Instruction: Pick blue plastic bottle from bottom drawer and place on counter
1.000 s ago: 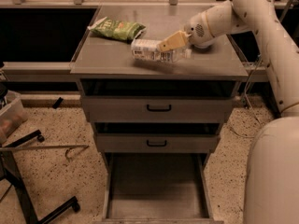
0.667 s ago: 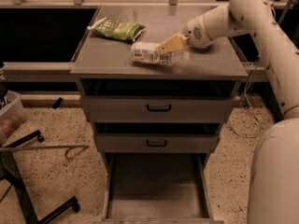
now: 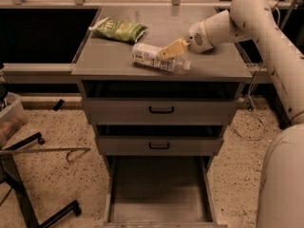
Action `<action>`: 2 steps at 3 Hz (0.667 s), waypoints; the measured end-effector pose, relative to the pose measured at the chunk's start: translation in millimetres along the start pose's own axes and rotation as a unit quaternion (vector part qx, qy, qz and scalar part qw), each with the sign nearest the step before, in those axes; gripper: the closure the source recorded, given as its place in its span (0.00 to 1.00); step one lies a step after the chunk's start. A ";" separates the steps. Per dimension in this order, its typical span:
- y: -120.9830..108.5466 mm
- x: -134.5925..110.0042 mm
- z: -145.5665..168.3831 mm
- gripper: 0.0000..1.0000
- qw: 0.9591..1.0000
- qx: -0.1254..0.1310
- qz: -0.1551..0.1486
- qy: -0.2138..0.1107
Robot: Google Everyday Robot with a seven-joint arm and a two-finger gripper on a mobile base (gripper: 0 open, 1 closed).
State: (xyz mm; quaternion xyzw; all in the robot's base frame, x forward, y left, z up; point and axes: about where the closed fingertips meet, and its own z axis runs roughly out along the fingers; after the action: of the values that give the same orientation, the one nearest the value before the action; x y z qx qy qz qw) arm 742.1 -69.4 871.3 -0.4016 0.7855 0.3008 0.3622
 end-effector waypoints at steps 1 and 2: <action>0.0 0.0 0.0 0.58 1.000 0.000 0.000 0.000; 0.0 0.0 0.1 0.35 1.000 0.000 0.000 0.000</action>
Offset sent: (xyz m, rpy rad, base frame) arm 0.0000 0.0000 0.0000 0.0000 0.0000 0.0000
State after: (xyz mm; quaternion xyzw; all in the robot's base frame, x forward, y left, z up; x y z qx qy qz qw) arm 742.1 -69.3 871.3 -0.4017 0.7855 0.3008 0.3622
